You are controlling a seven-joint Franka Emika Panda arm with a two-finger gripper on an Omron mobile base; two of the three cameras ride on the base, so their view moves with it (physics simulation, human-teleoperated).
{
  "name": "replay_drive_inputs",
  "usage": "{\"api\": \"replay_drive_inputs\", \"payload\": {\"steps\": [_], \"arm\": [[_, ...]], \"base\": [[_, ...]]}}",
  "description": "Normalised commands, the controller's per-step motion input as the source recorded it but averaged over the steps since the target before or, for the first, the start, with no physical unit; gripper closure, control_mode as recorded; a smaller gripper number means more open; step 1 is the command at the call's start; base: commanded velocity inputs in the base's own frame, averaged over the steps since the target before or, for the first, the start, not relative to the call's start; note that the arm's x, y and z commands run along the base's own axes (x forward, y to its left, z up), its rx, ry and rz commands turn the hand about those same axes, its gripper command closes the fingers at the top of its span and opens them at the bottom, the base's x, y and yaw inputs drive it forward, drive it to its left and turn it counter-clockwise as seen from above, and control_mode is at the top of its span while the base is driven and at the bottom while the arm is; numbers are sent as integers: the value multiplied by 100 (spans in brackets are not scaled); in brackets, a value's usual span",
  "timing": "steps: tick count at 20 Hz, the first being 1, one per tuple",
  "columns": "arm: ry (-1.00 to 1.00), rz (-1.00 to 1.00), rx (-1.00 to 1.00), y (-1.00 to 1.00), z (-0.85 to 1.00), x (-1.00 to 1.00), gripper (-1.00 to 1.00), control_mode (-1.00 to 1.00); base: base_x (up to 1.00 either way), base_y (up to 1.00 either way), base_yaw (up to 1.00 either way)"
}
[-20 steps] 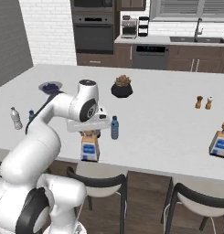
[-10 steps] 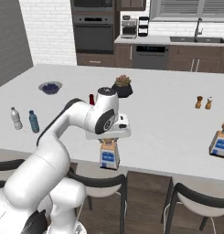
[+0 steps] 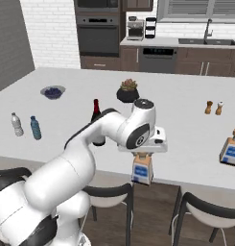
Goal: Move the plastic bottles in the middle to the plastics group, and the glass bottles in the middle to the glass group.
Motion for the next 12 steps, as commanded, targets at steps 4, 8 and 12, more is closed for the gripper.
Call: {"api": "replay_drive_inputs", "payload": {"steps": [4,8,12], "arm": [[0,-7,0,-100,0,6,100,-100],[7,-5,0,-96,2,23,100,-100],[7,-7,0,-89,14,8,100,-100]], "base": [[0,0,0],[0,0,0],[0,0,0]]}}
